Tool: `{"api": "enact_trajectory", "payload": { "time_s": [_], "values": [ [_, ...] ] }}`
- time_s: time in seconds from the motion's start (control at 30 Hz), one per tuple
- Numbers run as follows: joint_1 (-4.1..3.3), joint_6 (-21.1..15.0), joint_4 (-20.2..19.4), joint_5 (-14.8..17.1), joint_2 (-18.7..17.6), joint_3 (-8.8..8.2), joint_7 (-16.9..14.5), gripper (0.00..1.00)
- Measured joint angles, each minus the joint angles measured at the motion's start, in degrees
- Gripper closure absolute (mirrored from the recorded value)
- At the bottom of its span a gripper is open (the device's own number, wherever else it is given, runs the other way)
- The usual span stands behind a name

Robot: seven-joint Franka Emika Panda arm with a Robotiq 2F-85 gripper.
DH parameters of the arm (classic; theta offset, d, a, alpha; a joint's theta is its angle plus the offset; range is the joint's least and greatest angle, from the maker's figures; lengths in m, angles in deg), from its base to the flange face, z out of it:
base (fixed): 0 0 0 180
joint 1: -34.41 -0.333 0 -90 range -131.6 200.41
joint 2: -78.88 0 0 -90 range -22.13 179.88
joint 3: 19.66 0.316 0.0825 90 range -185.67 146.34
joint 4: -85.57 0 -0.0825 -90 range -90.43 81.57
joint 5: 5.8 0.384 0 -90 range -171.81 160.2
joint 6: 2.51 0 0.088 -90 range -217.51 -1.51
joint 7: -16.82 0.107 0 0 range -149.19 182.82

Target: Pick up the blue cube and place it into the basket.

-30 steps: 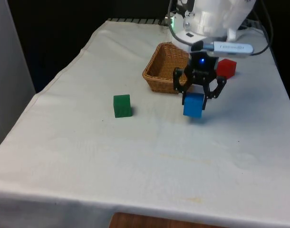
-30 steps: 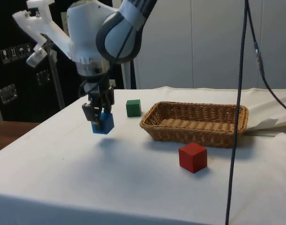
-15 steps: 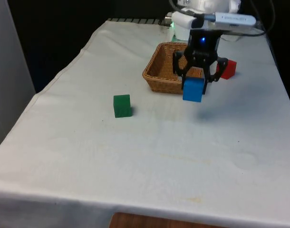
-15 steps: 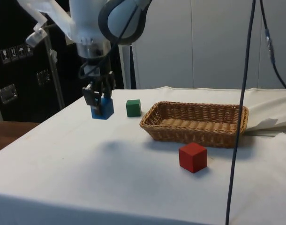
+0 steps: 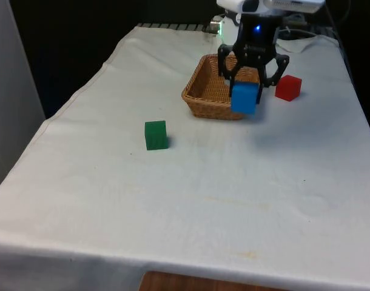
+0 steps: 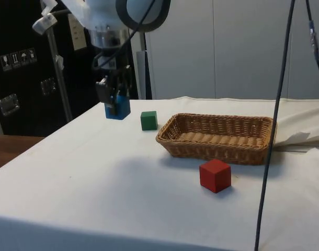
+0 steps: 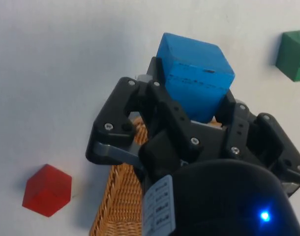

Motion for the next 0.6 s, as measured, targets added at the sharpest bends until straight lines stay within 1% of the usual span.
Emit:
{"api": "enact_trajectory", "payload": {
  "time_s": [0.2, 0.23, 0.4, 0.47, 0.6],
  "values": [
    [0.17, 0.00, -1.89, 0.00, 2.06, -0.34, -0.34, 0.96],
    [0.23, 0.00, -2.75, 0.00, 2.92, -0.40, -0.46, 0.96],
    [0.52, -0.06, -4.93, 0.00, 4.81, -0.80, -0.86, 0.96],
    [0.52, -0.06, -5.39, 0.00, 5.21, -0.92, -0.97, 0.96],
    [0.80, -0.29, -7.62, 0.00, 6.93, -1.38, -1.43, 0.96]
  ]
}}
